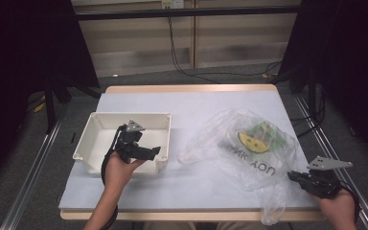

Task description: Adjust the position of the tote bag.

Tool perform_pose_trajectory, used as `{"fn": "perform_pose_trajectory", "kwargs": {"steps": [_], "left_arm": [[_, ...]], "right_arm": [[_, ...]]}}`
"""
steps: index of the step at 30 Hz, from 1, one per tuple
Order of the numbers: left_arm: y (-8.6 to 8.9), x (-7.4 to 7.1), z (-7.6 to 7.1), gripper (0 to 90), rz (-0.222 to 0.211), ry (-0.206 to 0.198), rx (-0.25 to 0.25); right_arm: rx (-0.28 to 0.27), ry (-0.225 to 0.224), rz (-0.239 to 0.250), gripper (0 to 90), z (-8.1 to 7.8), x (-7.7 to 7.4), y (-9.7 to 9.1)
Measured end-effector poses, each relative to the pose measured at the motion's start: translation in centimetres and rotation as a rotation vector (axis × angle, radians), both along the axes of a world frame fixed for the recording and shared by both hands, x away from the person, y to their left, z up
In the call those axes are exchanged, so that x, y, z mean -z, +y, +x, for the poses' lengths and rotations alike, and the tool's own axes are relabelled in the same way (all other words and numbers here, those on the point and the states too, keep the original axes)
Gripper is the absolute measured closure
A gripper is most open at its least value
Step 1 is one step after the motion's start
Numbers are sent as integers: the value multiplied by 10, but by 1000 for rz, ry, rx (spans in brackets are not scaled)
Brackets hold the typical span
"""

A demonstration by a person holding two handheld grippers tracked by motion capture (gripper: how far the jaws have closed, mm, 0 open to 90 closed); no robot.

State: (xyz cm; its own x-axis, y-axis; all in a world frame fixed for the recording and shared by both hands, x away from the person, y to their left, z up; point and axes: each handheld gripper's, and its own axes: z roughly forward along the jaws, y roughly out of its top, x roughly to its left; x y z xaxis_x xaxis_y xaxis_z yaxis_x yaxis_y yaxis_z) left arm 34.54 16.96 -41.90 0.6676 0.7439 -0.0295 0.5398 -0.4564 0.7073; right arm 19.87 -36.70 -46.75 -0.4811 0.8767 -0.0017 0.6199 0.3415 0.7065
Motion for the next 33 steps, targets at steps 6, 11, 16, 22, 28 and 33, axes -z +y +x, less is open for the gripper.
{"fn": "perform_pose_trajectory", "kwargs": {"steps": [6,11,16,22,28,33], "left_arm": [[0,-1,0,93,27,5,4],[-4,-1,-1,92,2,1,1],[-5,-2,-1,93,20,6,23],[-5,-2,1,93,9,1,13],[-5,-4,1,93,17,3,23],[-5,-6,2,93,21,2,33]], "right_arm": [[33,-11,-1,871,2,1,-9],[65,-25,7,852,1,1,-15],[70,-41,9,700,1,-2,-11],[72,-50,38,555,-2,-11,-2],[48,-53,59,455,-6,-19,10],[23,-46,64,352,-5,-20,24]]}}
